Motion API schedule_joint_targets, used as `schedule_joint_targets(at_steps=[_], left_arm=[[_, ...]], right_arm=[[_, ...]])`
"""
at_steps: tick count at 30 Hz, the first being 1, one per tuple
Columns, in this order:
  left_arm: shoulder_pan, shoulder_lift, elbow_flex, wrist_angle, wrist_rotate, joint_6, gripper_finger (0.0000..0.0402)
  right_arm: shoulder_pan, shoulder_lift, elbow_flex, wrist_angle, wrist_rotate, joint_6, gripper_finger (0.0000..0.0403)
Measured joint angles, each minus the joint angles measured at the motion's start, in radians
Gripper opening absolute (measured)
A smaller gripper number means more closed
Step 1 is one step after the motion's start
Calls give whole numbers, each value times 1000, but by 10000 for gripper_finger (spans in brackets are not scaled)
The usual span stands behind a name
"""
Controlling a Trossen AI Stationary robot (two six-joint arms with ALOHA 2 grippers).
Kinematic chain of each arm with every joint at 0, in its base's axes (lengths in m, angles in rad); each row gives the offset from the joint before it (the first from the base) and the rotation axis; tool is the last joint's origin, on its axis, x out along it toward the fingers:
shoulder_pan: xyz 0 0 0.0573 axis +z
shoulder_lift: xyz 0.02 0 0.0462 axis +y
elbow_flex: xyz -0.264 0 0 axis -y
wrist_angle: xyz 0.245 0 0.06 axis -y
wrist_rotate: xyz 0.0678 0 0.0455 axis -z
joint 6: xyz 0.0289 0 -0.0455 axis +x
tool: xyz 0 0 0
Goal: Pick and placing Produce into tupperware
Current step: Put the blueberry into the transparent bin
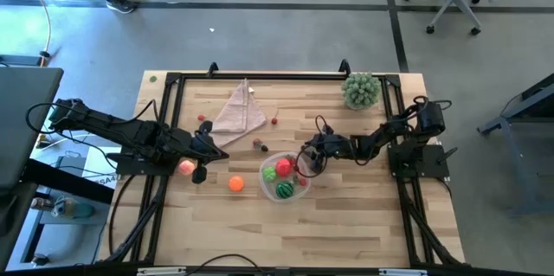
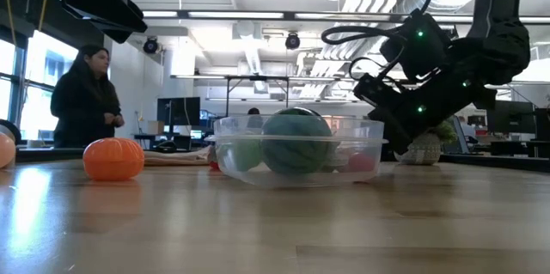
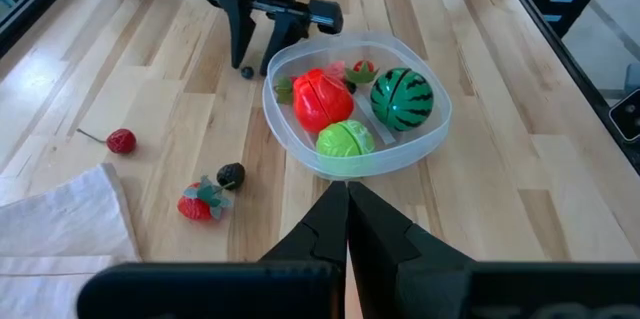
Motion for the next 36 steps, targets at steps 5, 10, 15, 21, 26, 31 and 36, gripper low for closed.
schedule_joint_targets(at_steps=[5,10,15,21,26,31,36], left_arm=[[0,0,0,0,0,0,1],[0,0,0,0,0,0,1],[0,0,0,0,0,0,1],[0,0,0,0,0,0,1],[0,0,0,0,0,0,1],[0,0,0,0,0,0,1],[0,0,0,0,0,0,1]], right_arm=[[1,0,0,1,7,7,165],[2,2,0,3,26,-1,165],[21,49,0,64,79,-12,165],[29,103,0,152,86,-11,165],[29,114,1,161,88,-3,165],[29,114,1,148,79,19,165],[42,114,3,134,92,49,162]])
